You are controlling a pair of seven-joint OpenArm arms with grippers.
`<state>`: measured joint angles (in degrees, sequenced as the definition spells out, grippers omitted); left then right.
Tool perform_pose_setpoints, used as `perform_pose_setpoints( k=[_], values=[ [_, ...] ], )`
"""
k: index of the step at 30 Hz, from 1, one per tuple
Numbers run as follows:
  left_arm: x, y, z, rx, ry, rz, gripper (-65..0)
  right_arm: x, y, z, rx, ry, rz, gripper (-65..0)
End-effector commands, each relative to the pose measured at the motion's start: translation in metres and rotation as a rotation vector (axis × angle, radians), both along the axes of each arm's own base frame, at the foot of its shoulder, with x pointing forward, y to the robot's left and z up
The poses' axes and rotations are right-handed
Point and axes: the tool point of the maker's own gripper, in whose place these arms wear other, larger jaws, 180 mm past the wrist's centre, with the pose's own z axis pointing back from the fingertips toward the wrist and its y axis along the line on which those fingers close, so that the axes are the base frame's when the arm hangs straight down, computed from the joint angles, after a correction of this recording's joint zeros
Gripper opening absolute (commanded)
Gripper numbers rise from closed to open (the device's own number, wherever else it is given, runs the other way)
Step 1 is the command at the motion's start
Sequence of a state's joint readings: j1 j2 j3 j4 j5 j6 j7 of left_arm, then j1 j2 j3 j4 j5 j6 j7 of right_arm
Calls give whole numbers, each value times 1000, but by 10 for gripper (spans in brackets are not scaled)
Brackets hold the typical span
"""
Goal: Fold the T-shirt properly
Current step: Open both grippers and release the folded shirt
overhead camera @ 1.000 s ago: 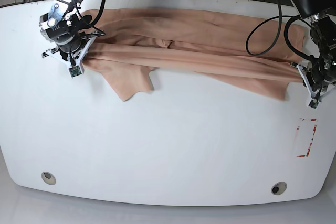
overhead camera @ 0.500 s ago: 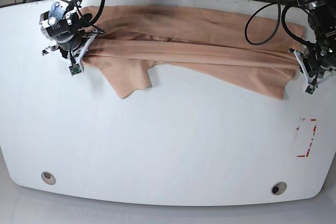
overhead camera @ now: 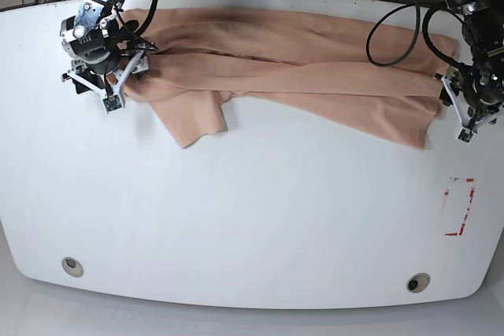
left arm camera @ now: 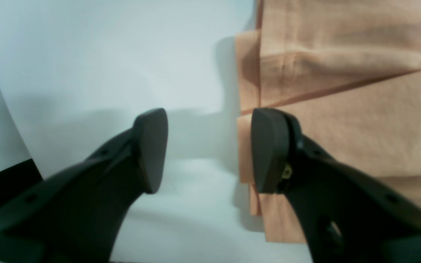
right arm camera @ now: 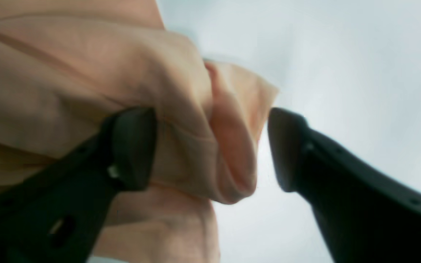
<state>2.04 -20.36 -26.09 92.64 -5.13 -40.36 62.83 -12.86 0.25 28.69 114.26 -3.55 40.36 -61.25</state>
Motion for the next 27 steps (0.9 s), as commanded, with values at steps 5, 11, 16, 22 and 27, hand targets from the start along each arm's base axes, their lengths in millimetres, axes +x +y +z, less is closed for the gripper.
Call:
perform_pose_setpoints(
  k=[5,11,16,22,27],
  values=[
    [37,7,39,21,-128,0,-306,27,7,22,52,-114,15,-140],
    [62,-4,57,-10,-204,-1,-306,37,8,29,48,-141,21,-140],
    [72,-12,51,-76,-209,2,-306,42,9,32,51,-154,22,-140],
    [85,-16,18,-203,-135,55,-306,45,10,27,70,-146,18,-140],
    [95,-21,-6,-305,-112,85,-306,49,9,25,81,-146,11,-140]
  ],
)
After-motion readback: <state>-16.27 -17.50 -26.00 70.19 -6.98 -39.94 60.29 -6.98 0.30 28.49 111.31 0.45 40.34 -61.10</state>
